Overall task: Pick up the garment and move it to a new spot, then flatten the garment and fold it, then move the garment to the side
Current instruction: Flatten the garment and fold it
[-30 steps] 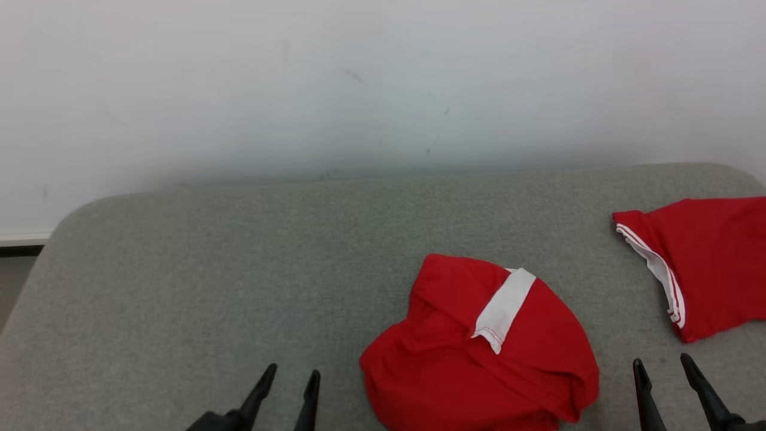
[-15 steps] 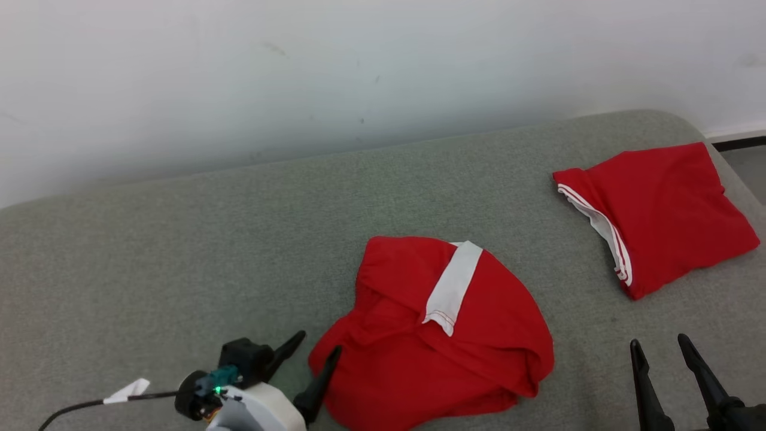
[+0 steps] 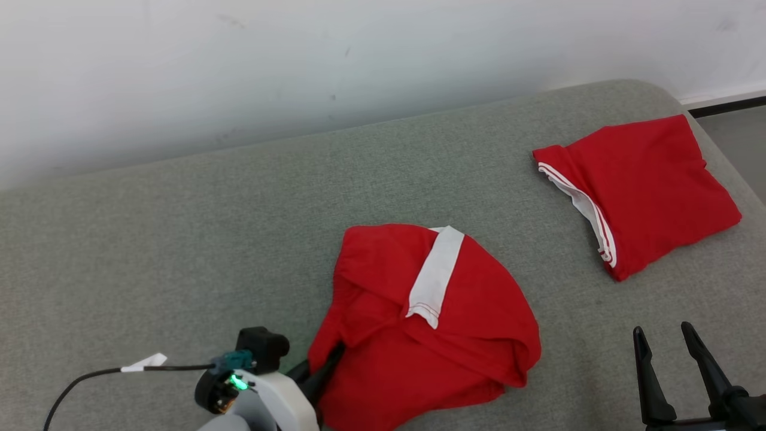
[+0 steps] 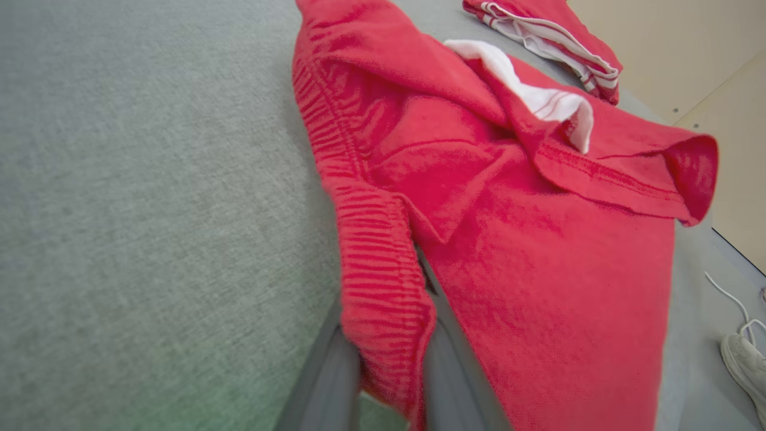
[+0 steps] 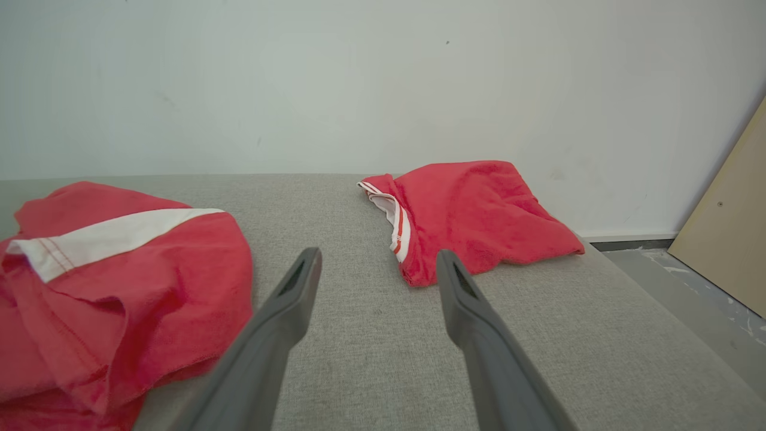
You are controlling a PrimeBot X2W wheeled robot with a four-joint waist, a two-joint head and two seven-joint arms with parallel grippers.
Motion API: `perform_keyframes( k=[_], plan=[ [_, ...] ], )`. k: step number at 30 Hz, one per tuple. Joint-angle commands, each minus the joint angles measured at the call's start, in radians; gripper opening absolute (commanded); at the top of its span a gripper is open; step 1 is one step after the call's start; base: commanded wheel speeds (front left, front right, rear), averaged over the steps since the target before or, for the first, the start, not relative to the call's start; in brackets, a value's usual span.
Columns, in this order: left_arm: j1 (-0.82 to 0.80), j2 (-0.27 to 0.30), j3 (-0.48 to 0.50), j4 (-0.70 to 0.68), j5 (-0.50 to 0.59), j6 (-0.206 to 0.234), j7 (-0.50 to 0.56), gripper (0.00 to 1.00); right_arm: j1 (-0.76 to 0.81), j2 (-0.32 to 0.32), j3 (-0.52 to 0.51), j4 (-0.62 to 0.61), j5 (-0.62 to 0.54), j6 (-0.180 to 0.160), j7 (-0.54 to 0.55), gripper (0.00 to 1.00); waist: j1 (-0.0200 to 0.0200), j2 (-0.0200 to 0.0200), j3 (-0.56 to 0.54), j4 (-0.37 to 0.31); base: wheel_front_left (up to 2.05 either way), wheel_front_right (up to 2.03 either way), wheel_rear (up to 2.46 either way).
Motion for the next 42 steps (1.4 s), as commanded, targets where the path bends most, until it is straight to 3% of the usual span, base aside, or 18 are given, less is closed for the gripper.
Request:
perform_keyframes(
  k=[1, 7, 14, 17, 24, 25, 26, 31, 33, 34, 38, 42],
  plan=[
    [-0.012, 0.012, -0.017, -0.013, -0.020, 0.003, -0.007, 0.00, -0.002, -0.001, -0.005, -0.001, 0.002, -0.002, -0.002, 1.00, -0.0002, 0.0000, -0.003, 0.005, 0.00, 0.00, 0.00],
    [-0.018, 0.031, -0.070, -0.150, -0.131, 0.003, -0.028, 0.00, 0.027, 0.003, -0.013, 0.002, 0.001, -0.002, -0.002, 1.00, -0.0002, 0.0000, -0.025, 0.051, 0.00, 0.00, 0.00],
    [0.001, 0.063, -0.101, -0.443, -0.237, 0.003, 0.030, 0.00, 0.038, 0.005, -0.006, 0.006, 0.004, -0.002, -0.002, 1.00, -0.0002, 0.0000, -0.063, 0.120, 0.00, 0.00, 0.00],
    [0.009, 0.060, -0.101, -0.571, -0.254, 0.023, 0.055, 0.00, 0.045, 0.009, -0.002, 0.009, 0.004, -0.002, -0.002, 1.00, -0.0002, 0.0000, -0.079, 0.144, 0.00, 0.00, 0.00],
    [-0.001, 0.033, -0.077, -0.783, -0.247, 0.143, 0.084, 0.00, 0.053, 0.018, 0.007, 0.026, 0.006, -0.002, -0.002, 1.00, -0.0002, 0.0000, -0.115, 0.176, 0.00, 0.00, 0.00],
    [-0.001, 0.033, -0.077, -0.783, -0.247, 0.143, 0.084, 0.00, 0.053, 0.018, 0.007, 0.026, 0.006, -0.002, -0.002, 1.00, -0.0002, 0.0000, -0.115, 0.176, 0.00, 0.00, 0.00],
    [-0.012, 0.016, -0.065, -0.825, -0.244, 0.184, 0.085, 0.00, 0.054, 0.020, 0.009, 0.030, 0.008, -0.002, -0.002, 1.00, -0.0002, 0.0000, -0.124, 0.180, 0.00, 0.00, 0.00],
    [-0.055, -0.040, -0.042, -0.885, -0.210, 0.308, 0.110, 0.00, 0.052, 0.028, 0.015, 0.034, 0.013, -0.002, -0.002, 1.00, -0.0002, 0.0000, -0.136, 0.181, 0.00, 0.00, 0.00],
    [-0.063, -0.054, -0.040, -0.889, -0.203, 0.333, 0.115, 0.00, 0.051, 0.030, 0.018, 0.035, 0.013, -0.002, -0.002, 1.00, -0.0002, 0.0000, -0.138, 0.179, 0.00, 0.00, 0.00],
    [-0.078, -0.086, -0.035, -0.887, -0.200, 0.377, 0.121, 0.00, 0.048, 0.032, 0.023, 0.037, 0.015, -0.002, -0.002, 1.00, -0.0002, 0.0000, -0.139, 0.175, 0.00, 0.00, 0.00],
    [-0.102, -0.116, -0.037, -0.808, -0.154, 0.446, 0.124, 0.00, 0.038, 0.040, 0.036, 0.043, 0.022, -0.002, -0.002, 1.00, -0.0002, 0.0000, -0.135, 0.160, 0.00, 0.00, 0.00],
    [-0.101, -0.141, -0.020, -0.713, -0.141, 0.485, 0.100, 0.00, 0.030, 0.042, 0.044, 0.045, 0.026, -0.002, -0.002, 1.00, -0.0002, 0.0000, -0.124, 0.144, 0.00, 0.00, 0.00]
  ],
)
